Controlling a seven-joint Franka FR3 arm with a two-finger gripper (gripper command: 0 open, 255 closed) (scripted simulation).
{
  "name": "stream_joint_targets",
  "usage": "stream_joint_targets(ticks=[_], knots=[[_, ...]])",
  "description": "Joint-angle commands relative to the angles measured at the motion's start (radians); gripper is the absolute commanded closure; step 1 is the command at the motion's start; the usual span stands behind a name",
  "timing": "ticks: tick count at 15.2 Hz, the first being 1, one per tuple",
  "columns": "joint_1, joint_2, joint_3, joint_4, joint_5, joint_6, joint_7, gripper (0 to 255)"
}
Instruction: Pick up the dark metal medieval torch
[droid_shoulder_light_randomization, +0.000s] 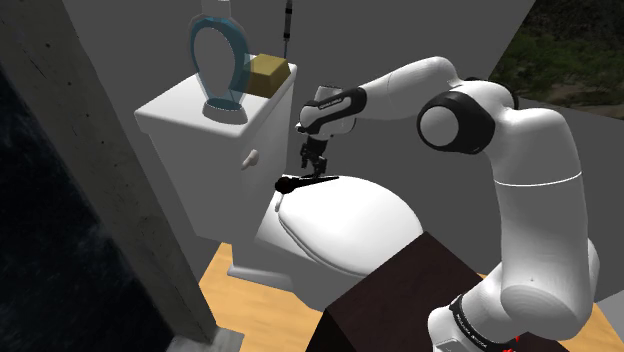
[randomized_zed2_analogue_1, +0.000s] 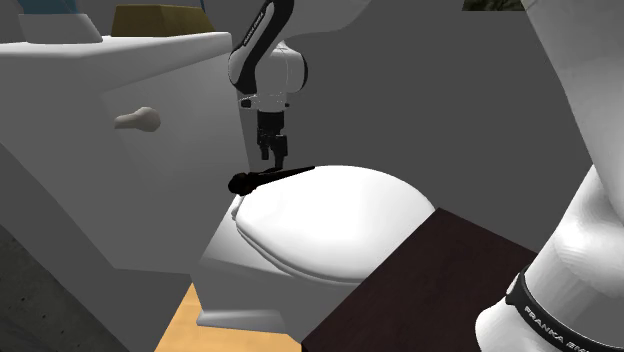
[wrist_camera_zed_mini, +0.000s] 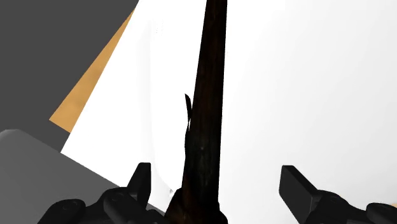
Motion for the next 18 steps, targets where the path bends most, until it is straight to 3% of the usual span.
stream_joint_targets(ticks=[1,8,9,18], knots=[[-0.003,0.029,0.007,0.019,0.002,0.008,-0.015,0],[-0.007,0.081,0.013,0.027,0.010,0.051,-0.024,0],[-0.007,0.084,0.013,0.031,0.010,0.050,-0.024,255],[-0.007,0.081,0.013,0.027,0.010,0.051,-0.024,255]])
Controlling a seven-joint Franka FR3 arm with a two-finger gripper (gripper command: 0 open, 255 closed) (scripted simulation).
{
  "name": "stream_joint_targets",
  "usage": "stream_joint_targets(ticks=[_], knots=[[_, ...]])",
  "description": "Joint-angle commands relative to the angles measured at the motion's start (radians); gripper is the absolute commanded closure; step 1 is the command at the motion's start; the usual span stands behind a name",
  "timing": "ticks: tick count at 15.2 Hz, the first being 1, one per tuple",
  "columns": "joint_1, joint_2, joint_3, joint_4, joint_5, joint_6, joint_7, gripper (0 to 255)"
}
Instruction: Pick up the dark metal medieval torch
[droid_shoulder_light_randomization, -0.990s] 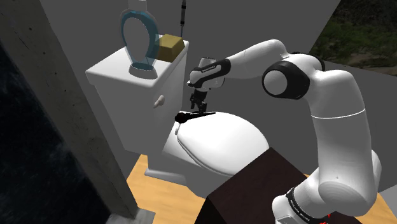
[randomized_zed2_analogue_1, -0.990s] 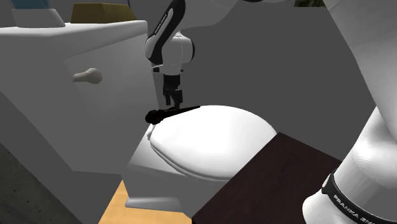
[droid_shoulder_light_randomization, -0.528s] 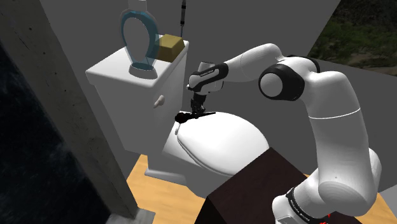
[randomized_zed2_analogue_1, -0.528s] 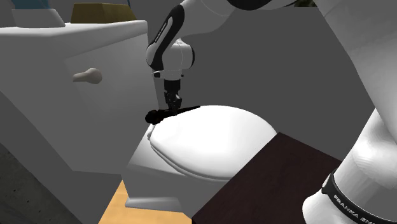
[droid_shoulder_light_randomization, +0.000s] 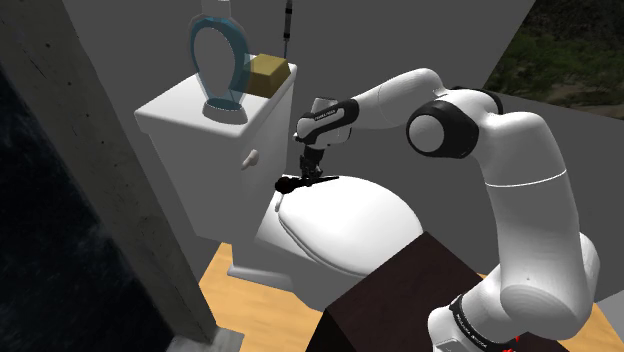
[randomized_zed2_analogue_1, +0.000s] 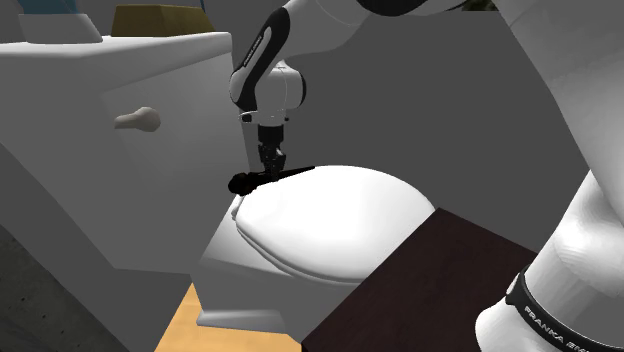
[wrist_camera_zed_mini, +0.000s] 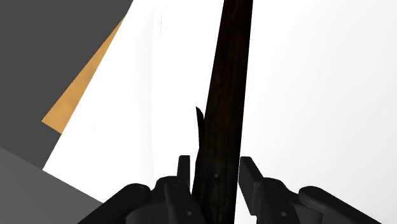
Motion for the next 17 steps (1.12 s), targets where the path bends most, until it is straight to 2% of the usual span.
stream_joint_targets(ticks=[1,17], knots=[[0.001,-0.010,-0.001,-0.003,-0.001,-0.007,0.002,255],[0.009,-0.132,-0.016,-0.006,-0.023,-0.125,0.028,255]])
